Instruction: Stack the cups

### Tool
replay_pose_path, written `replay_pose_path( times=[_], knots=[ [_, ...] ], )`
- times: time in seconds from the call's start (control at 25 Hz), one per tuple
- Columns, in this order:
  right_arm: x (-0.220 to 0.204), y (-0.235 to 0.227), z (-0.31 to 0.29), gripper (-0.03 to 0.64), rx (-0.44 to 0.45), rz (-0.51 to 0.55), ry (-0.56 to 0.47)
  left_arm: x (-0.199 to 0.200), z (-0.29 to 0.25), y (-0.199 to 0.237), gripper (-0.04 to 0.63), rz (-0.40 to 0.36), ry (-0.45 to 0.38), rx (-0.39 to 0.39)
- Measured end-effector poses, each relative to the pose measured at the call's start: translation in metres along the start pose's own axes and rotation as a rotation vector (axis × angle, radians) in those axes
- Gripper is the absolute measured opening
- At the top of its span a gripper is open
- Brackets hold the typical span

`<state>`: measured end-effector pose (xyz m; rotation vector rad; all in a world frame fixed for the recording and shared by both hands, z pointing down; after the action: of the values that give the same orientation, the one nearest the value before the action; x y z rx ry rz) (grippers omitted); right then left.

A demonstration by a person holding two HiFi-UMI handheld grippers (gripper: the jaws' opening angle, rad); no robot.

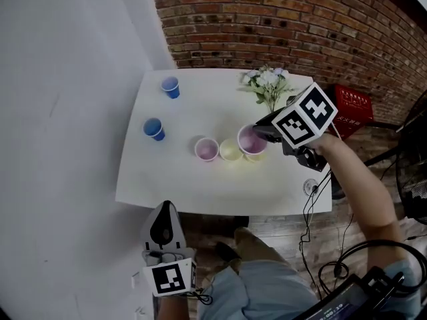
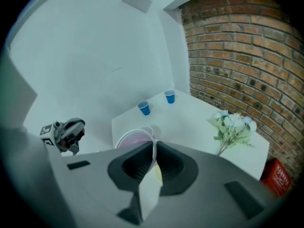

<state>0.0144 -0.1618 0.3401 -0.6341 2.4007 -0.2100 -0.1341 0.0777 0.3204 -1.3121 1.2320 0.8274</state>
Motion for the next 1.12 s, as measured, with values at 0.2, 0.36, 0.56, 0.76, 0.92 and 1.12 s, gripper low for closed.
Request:
replay_pose_path(
  times=[0.2,0.36,0.56,0.76,0.92,1.12],
  knots=[
    [-0.004,0.004,-0.008,0.031,0.010,-0.001,0.015,-0.004,0.003,-0.001,0.009,-0.001,-0.007,-0.002],
    [-0.010,0.002,-0.014,0.031,0.028,-0.028,0.025,-0.008,0.005,0.001,0.009,0.000,-0.002,-0.001],
    [-0.016,-0.003,-0.018,0.031,0.026,-0.048,0.031,-0.013,0.003,0.000,0.009,0.000,0.001,-0.007],
    [-0.018,-0.008,-0.023,0.031,0.039,-0.070,0.038,-0.014,-0.002,0.000,0.009,-0.001,0.004,-0.014],
    [-0.021,-0.012,-0.027,0.032,0.029,-0.075,0.047,-0.016,-0.004,0.001,0.009,0.001,0.001,-0.017],
    [-0.022,-0.018,-0.033,0.032,0.025,-0.087,0.051,-0.021,-0.007,0.004,0.009,0.005,0.006,-0.019]
  ],
)
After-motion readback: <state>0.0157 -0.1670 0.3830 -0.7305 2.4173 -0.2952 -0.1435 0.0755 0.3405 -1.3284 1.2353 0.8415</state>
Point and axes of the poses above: the fingertips, and each gripper's own axes: z backward along the fingers, y to its left, x out of its top, the point moved 2 cm from there along z, backward along the fingers, and after that the axes turned 7 degrees about -z, right-handed, at the moved point
